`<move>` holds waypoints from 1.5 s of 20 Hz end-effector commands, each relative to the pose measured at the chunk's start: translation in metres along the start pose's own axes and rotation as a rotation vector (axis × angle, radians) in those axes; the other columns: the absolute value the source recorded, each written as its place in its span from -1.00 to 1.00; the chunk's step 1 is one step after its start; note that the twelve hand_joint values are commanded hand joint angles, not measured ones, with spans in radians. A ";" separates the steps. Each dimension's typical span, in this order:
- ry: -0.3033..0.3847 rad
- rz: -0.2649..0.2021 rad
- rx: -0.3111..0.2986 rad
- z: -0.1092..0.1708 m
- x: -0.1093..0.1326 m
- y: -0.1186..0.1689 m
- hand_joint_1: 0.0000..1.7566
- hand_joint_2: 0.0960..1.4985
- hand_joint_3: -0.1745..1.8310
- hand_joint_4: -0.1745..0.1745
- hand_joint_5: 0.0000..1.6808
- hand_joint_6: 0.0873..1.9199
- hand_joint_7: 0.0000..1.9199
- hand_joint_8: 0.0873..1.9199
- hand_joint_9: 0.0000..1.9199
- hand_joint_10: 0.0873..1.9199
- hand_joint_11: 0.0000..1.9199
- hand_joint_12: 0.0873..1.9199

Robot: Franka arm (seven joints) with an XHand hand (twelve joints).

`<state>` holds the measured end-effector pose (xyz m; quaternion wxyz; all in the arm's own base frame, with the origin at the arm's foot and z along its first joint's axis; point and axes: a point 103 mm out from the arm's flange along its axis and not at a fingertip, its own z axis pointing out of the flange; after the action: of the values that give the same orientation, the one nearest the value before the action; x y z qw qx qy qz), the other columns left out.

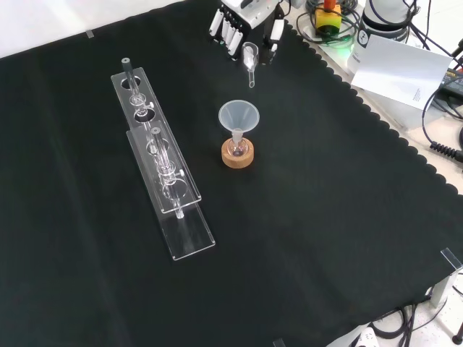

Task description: Pour all the NaCl from the weighing funnel into the round-bottom flask.

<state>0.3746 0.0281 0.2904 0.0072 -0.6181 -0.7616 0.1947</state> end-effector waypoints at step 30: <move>-0.101 -0.021 0.124 0.008 0.008 0.024 0.41 0.02 -0.33 0.35 0.31 -0.04 0.18 -0.22 0.20 -0.66 -0.25 0.15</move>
<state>0.3909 0.0373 0.2741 0.0099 -0.5984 -0.7557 0.2659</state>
